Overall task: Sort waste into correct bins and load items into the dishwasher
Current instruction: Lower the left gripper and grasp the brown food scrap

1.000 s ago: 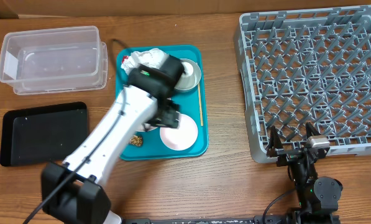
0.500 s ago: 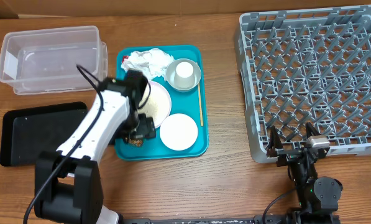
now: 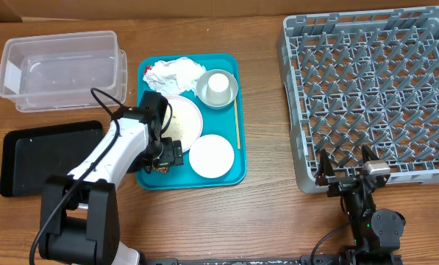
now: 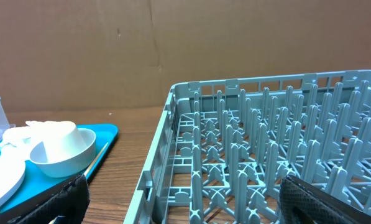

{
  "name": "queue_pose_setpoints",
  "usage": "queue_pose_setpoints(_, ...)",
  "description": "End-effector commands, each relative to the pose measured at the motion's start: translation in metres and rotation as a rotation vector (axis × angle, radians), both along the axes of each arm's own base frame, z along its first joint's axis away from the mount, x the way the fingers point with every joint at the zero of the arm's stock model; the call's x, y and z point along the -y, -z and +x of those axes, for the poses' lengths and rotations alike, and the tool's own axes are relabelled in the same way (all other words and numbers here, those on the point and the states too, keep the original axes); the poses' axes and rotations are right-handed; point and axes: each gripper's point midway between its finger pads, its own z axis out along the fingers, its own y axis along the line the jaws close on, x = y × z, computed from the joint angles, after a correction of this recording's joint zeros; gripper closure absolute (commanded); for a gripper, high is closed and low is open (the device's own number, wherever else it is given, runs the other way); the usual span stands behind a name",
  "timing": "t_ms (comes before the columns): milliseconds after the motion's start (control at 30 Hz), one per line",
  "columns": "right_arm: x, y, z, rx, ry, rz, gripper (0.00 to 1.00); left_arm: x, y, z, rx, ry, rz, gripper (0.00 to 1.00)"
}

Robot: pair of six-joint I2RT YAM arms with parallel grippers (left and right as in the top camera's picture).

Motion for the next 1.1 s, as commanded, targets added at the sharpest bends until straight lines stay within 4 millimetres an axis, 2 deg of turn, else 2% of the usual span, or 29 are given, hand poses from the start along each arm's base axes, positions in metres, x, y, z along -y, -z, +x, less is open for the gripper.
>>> queue_pose_setpoints(0, 0.002, 0.002, 0.000, 0.005, 0.011, -0.007, 0.00, 0.003, -0.001, 0.003, 0.020, 0.035, -0.028, 0.05)
queue_pose_setpoints(167, 0.002, 0.002, 0.000, 0.005, 0.011, -0.007, 0.00, -0.004, 0.002, 0.000, 0.012, 0.039, 0.009, 0.07)
queue_pose_setpoints(433, 0.002, 0.002, 0.000, 0.005, 0.011, -0.007, 0.00, -0.008, 0.020, -0.013, -0.006, 0.045, 0.018, 0.09)
queue_pose_setpoints(567, 0.002, 0.002, 0.000, 0.005, 0.011, -0.007, 0.00, -0.004, 0.030, -0.014, 0.010, 0.066, -0.004, 0.09)
queue_pose_setpoints(733, 0.002, 0.002, 0.000, 0.005, 0.011, -0.007, 0.00, -0.002, 0.032, -0.007, 0.042, 0.082, -0.017, 0.10)
queue_pose_setpoints(900, 0.002, 0.002, 0.000, 0.005, 0.011, -0.007, 0.00, -0.002, 0.032, -0.003, 0.058, 0.103, -0.015, 0.15)
queue_pose_setpoints(1067, 0.002, 0.002, 0.000, 0.005, 0.011, -0.007, 0.00, -0.001, 0.032, -0.001, 0.066, 0.111, -0.017, 0.25)
